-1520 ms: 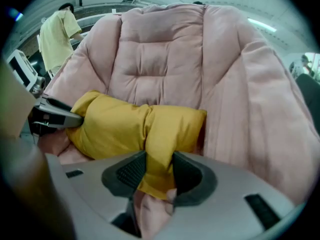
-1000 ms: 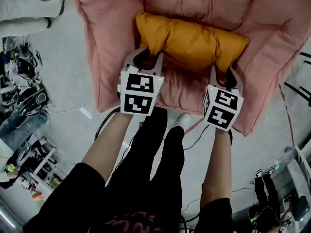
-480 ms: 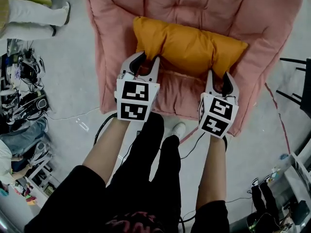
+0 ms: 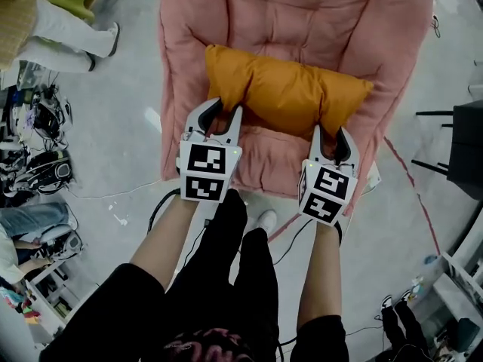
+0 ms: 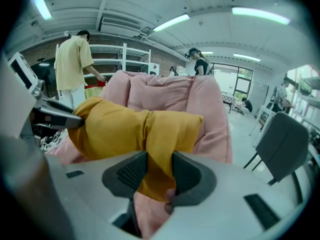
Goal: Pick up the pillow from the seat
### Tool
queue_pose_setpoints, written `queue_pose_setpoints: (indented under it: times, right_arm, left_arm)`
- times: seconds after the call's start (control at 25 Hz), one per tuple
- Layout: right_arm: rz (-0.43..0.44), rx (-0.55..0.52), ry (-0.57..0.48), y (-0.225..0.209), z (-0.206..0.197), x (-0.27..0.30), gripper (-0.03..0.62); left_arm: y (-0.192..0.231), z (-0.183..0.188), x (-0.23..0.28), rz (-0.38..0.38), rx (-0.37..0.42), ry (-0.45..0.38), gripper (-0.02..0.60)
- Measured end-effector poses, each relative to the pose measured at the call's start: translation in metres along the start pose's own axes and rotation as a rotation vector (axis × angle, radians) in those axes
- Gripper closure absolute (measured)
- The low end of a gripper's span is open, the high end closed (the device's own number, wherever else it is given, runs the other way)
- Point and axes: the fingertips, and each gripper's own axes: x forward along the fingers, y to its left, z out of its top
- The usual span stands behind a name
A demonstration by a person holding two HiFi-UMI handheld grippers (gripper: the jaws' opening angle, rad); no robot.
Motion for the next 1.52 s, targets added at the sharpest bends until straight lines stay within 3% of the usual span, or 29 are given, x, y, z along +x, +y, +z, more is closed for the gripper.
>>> queue_pose_setpoints:
  times: [0.36, 1.2, 1.52]
  right_arm:
    - [-0.009, -0.015, -0.093, -0.007, 0.042, -0.069, 0.427]
    - [-0.013, -0.041, -0.267, -0.019, 0.124, -0.207, 0.428]
    - [-0.001, -0.053, -0.35, -0.018, 0.142, -0.271, 0.428]
  left_arm:
    - [-0.013, 0.046, -0.069, 0.029, 0.02, -0.108, 0.462]
    - [-0.038, 0.131, -0.207, 0.096, 0.034, -0.278, 0.462]
    - [-0.05, 0.15, -0.271, 0.132, 0.053, -0.346, 0.462]
